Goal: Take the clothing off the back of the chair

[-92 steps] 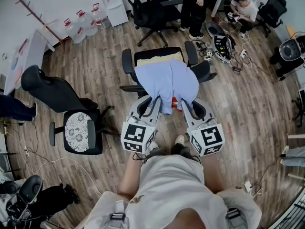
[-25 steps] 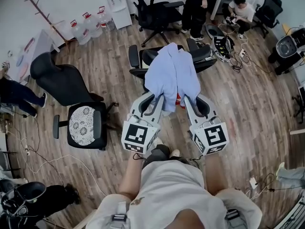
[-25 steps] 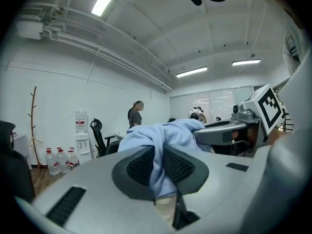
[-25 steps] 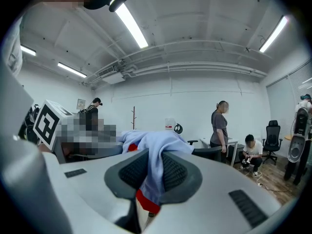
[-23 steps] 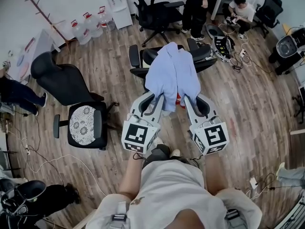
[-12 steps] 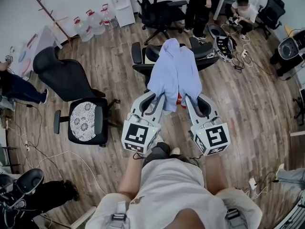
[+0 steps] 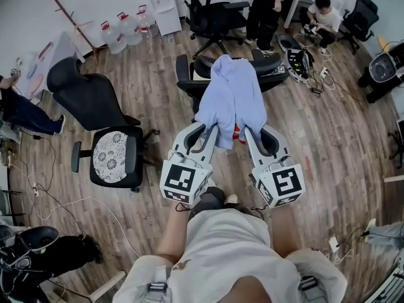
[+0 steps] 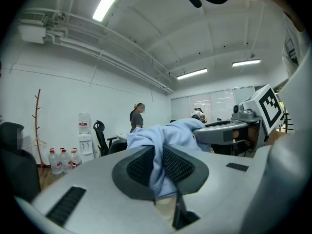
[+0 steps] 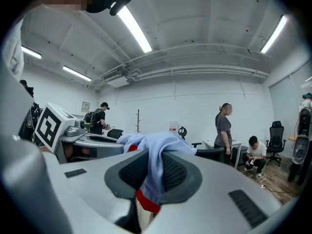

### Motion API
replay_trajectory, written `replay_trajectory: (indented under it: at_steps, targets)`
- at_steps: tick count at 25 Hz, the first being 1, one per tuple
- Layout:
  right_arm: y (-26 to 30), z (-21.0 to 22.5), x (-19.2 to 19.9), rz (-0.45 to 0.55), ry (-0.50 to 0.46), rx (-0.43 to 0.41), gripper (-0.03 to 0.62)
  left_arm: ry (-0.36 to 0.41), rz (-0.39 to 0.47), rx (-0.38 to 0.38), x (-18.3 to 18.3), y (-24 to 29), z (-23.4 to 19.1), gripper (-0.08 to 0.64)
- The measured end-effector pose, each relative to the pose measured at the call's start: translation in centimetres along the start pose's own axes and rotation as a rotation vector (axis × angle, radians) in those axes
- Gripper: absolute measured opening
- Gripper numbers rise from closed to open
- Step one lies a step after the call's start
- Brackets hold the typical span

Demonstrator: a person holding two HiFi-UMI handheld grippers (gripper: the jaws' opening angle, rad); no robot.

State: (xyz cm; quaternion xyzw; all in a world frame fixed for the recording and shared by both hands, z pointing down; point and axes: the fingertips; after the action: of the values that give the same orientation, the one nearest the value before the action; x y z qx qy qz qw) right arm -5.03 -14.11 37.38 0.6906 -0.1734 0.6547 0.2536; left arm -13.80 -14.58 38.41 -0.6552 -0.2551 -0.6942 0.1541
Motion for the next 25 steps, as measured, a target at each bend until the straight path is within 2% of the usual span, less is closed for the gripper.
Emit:
replay_trajectory:
  at_steps: [4, 14, 25]
  targets:
    - [-2.3, -0.4, 1.0, 0.013, -0.003, -0.009, 0.066, 0.004, 0.006, -0.006, 0.9, -1.0, 2.1, 0.064]
    - [-3.2, -1.2, -0.4, 0.022, 0.000, -0.034, 0.066, -0.018, 0.007, -0.011, 0.1, -2.2, 2.7, 0.064]
    - [-5.1, -1.7, -1.3, 0.043, -0.002, -0.045, 0.066, -0.008, 0.017, -0.008, -0.9, -3.4, 4.2, 0.064]
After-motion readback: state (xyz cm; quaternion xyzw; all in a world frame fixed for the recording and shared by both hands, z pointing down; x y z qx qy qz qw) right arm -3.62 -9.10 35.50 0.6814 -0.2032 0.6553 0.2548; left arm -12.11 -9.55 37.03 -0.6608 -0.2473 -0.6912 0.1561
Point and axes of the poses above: the fingertips, and each gripper's own axes: y forward along the fingers, z to its right, x out of its underside
